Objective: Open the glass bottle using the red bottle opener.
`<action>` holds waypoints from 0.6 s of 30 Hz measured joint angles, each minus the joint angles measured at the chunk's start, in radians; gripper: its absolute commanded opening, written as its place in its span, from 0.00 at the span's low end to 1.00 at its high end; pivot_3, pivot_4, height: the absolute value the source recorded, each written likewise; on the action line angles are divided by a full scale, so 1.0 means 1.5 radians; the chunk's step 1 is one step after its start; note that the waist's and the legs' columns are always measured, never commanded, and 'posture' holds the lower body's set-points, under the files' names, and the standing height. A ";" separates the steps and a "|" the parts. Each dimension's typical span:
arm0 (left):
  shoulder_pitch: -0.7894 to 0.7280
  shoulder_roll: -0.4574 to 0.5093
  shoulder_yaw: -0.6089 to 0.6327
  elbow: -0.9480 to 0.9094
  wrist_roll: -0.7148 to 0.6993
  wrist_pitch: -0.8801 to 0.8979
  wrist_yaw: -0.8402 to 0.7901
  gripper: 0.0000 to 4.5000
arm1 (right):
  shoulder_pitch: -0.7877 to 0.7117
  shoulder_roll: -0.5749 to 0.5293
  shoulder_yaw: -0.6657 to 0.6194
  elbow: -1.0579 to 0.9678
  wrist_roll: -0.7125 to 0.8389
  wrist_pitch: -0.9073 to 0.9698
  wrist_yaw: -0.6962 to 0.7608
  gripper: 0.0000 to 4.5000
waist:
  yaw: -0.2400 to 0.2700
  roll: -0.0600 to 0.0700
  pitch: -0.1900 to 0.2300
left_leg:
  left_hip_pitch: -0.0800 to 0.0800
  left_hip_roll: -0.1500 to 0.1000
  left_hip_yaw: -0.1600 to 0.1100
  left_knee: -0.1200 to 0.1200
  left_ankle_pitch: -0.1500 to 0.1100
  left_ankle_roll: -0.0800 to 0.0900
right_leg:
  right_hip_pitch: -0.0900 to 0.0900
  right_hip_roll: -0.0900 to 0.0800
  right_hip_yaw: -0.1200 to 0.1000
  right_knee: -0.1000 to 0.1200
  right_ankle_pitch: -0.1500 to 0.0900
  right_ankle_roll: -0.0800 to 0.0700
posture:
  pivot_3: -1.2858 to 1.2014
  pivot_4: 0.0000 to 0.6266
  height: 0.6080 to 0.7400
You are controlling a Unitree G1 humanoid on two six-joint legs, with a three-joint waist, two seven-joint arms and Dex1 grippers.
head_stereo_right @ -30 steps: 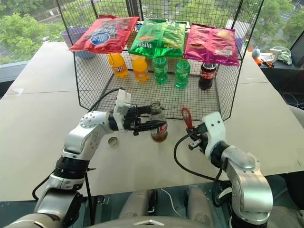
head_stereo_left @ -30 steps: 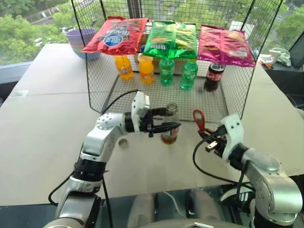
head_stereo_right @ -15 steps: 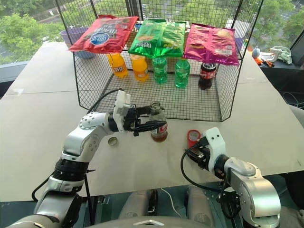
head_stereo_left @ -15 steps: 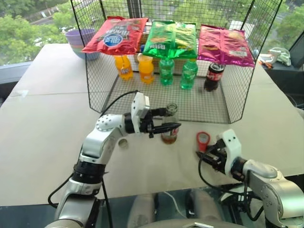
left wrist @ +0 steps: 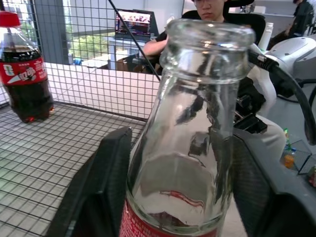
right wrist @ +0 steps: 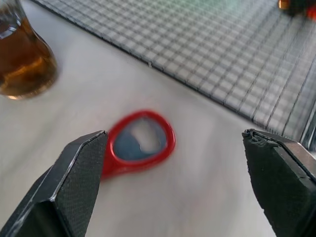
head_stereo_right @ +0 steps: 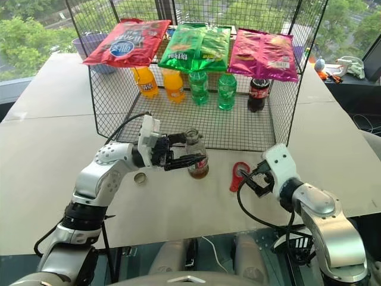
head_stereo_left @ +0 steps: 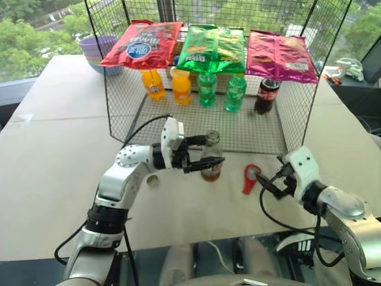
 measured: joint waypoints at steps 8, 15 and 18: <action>0.026 0.025 0.026 -0.043 -0.040 0.029 0.000 0.96 | -0.016 -0.011 0.015 0.017 0.007 -0.063 -0.009 1.00 | 0.001 0.000 0.000 | -0.001 0.000 0.000 0.000 0.000 0.000 | 0.000 0.000 0.000 0.000 0.001 -0.001 | 0.52 0.24 1.00; 0.099 0.061 0.101 -0.089 -0.073 0.054 0.036 0.96 | 0.012 -0.032 -0.005 0.029 0.018 -0.132 -0.003 1.00 | 0.001 0.000 0.000 | -0.001 0.001 0.000 -0.001 0.000 0.000 | -0.001 0.000 0.000 -0.001 0.000 0.000 | 0.52 0.24 1.00; 0.164 0.061 0.158 -0.114 -0.092 0.064 0.089 0.96 | 0.072 -0.035 -0.008 0.050 0.015 -0.228 0.012 1.00 | 0.001 0.000 0.000 | -0.001 0.001 0.000 -0.001 0.000 0.000 | 0.000 0.000 0.000 -0.001 0.000 0.000 | 0.52 0.24 1.00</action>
